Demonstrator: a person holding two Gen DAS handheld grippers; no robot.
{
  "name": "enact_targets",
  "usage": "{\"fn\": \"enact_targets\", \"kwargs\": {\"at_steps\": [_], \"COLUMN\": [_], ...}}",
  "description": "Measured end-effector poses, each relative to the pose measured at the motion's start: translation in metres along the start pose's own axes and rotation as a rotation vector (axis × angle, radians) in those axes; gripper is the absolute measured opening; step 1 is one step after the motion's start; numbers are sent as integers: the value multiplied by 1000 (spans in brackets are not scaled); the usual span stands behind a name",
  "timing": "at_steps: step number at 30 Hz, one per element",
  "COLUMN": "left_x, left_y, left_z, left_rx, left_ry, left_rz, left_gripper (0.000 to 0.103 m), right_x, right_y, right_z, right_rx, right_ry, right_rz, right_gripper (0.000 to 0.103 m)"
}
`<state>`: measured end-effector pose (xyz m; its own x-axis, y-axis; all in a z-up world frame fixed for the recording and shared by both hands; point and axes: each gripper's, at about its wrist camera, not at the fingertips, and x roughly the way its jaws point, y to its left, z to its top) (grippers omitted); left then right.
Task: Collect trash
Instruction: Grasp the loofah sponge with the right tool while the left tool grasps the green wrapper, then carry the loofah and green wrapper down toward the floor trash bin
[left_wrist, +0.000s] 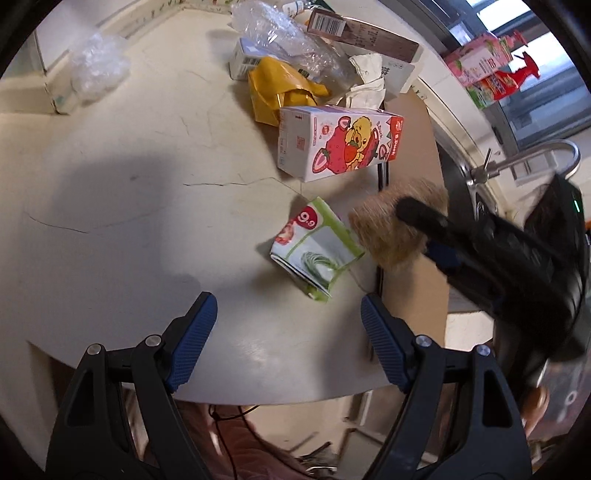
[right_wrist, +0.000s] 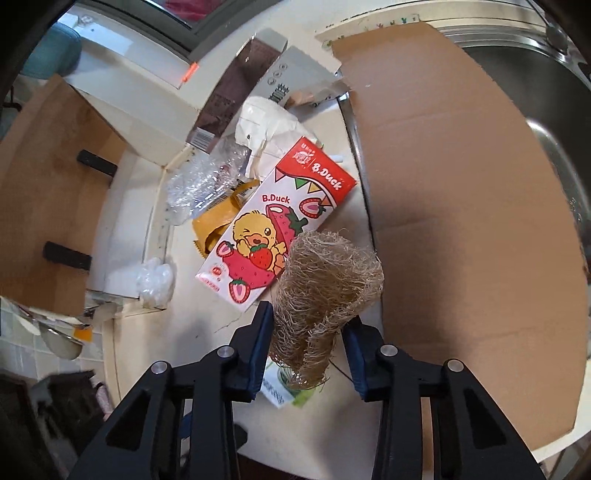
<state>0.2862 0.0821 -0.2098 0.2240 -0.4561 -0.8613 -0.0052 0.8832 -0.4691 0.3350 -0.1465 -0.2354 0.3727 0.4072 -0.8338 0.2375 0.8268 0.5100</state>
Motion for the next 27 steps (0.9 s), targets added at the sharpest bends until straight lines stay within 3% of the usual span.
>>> {"fn": "enact_targets", "kwargs": {"at_steps": [4,7,10,14,15,16,27], "left_x": [17,24,29,43,43,44,-16], "left_y": [7,8,4,0,-1,-3,-33], "left_z": [6,12,17,19,17,16,-12], "left_rx": [-88,-127,-144,-158,-153,-147,3], "left_ry": [15,-10,-13,2,-1,-8,-141], "left_rz": [-41,-58,-69,-54,-50,-43,69], "left_gripper": [78,71,54,19,16,6,1], "right_x": [-9,-20,-42,-69,-76,-79,-109], "right_y": [-15,-23,-20,-29,-32,-34,-35], "right_z": [-2,-8,-15,-38,-42,-45,-86], "right_rx": [12,21,27,29,28,24,-55], "right_ry": [-11,-19,-26,-34,-36,-40,-30], "right_rz": [21,29,34,39,41,39,53], "right_gripper": [37,37,37,37,37,37,37]}}
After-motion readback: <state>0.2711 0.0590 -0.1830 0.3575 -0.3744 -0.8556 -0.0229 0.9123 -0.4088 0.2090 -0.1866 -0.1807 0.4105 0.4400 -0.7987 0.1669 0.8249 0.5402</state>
